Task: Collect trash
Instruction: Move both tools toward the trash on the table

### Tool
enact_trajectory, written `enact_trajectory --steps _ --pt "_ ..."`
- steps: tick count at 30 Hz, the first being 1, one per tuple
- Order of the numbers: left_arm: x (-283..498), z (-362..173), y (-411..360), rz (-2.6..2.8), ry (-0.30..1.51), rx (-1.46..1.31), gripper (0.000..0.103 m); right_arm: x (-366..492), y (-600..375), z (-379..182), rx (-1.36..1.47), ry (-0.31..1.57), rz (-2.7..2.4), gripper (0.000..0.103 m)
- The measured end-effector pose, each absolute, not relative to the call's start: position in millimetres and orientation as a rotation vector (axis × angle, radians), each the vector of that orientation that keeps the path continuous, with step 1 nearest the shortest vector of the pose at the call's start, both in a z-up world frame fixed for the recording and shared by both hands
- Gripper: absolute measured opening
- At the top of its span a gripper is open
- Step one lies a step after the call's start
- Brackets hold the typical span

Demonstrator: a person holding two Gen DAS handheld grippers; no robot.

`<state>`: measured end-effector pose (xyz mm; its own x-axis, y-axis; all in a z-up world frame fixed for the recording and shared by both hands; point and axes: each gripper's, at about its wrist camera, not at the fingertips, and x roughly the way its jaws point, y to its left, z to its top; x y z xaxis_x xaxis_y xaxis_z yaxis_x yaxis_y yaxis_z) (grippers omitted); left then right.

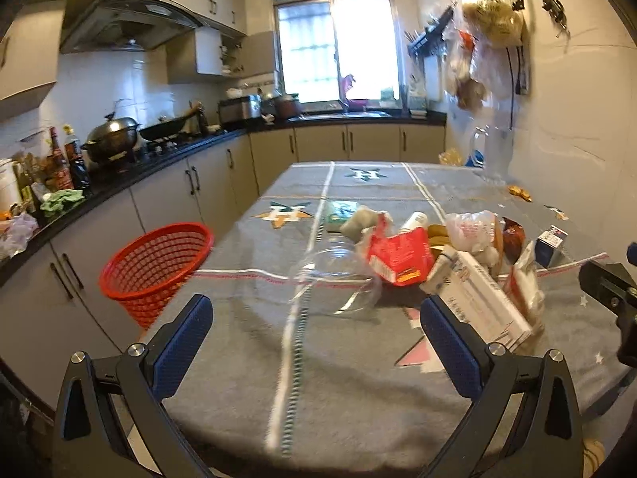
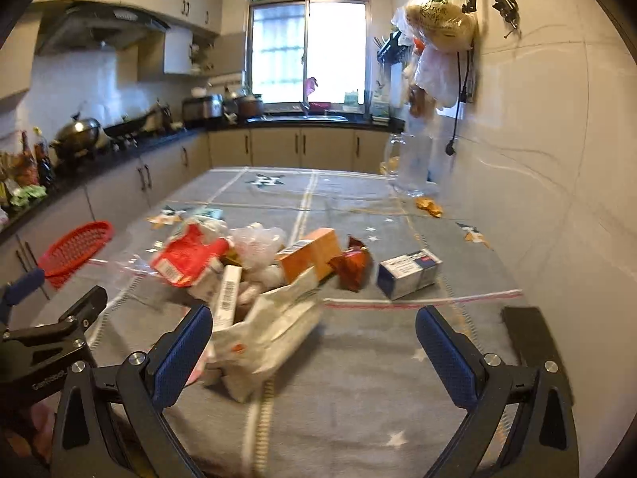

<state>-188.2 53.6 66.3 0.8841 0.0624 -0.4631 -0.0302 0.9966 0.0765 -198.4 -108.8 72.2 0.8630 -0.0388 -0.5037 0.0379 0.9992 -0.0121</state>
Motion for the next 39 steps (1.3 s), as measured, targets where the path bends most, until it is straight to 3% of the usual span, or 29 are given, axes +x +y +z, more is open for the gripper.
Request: enact_trajectory --steps 12,39 --pt "-196.5 66.9 59.1 0.039 0.450 0.067 0.103 -221.4 -96.4 75.8 -0.038 0.413 -0.052 0.103" --pt "-189.6 53.9 58.3 0.027 0.490 0.085 0.103 -206.2 -90.8 59.6 -0.061 0.503 -0.036 0.103"
